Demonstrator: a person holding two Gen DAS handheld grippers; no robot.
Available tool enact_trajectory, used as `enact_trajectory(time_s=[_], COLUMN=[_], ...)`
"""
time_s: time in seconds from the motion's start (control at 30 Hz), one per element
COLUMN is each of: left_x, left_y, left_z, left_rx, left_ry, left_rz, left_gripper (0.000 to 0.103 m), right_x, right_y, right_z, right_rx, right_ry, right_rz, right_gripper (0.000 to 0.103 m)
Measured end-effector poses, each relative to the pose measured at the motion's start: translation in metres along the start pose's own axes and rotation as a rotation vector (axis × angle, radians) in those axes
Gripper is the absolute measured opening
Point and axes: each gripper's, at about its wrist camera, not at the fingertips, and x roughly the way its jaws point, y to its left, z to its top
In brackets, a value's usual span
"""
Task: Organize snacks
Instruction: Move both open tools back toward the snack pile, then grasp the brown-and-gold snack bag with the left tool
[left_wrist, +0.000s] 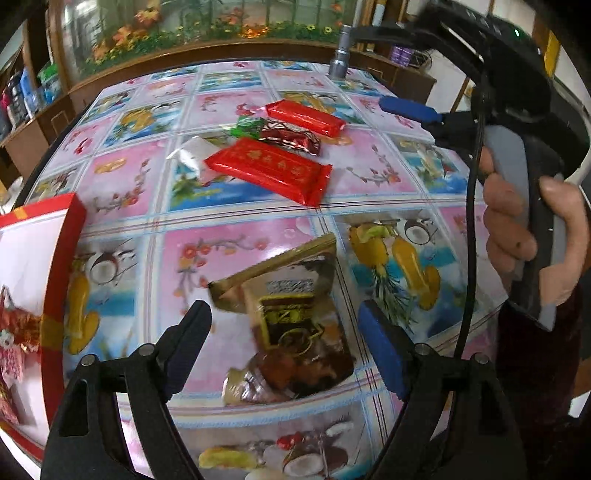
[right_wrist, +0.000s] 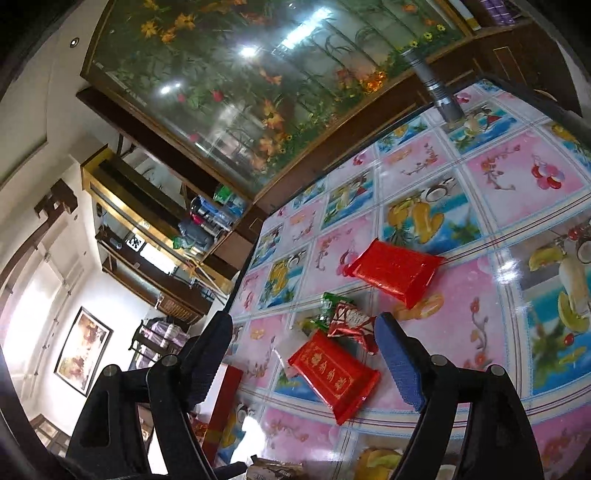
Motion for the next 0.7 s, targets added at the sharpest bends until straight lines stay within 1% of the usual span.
enact_trajectory(time_s=[0.07,0.17,0.2,0.23,0.27,0.37,0.43,0.5,0.6,0.7], left_x=[0.002,0.004,0.005,0.006,0.006,0.006,0.006,0.006,0.004,0.002], left_y=[-0.001,0.003,0.006,0.009,0.013,0.019,0.021,0.025,0.028,0.033], left_z=[0.000,-0.002,-0.003,-0.004,-0.005,-0.006,-0.006,-0.007,-0.008,-0.009], left_rx=[0.014,0.021,0.021,0.019,0.014,0.021,0.026,0.019,0.021,0.014], left_ry=[-0.029,-0.042,-0.042,-0.043,-0.041,-0.052,-0.054,-0.055,-0.061,-0.064], left_rz=[0.015,0.029,0.042,0.036,0.028,0.036,0.035,0.023,0.019,0.028], left_gripper=[0.082,0.080,0.078,0.073,0.066,0.054,0.048,0.047,0.044,0.043], right_x=[0.001,0.008,0.014,0.018,0.023,0.042,0.058,0.070,0.081,0.093], right_y=[0.000,-0.001,-0.001,0.000,0.001,0.007,0.013,0.017,0.020,0.020], right_z=[-0.001,-0.005,-0.006,-0.008,-0.010,-0.019,-0.028,-0.033,-0.038,-0.042], right_rx=[-0.003,-0.004,-0.008,-0.015,-0.025,-0.065,-0.112,-0.158,-0.210,-0.243], right_ry=[0.009,0.033,0.043,0.058,0.081,0.161,0.208,0.236,0.232,0.264], right_rz=[-0.008,-0.018,-0.025,-0.035,-0.041,-0.044,-0.085,-0.124,-0.171,-0.186], right_gripper=[0.082,0.082,0.082,0.082,0.082,0.081,0.081,0.081,0.081,0.082])
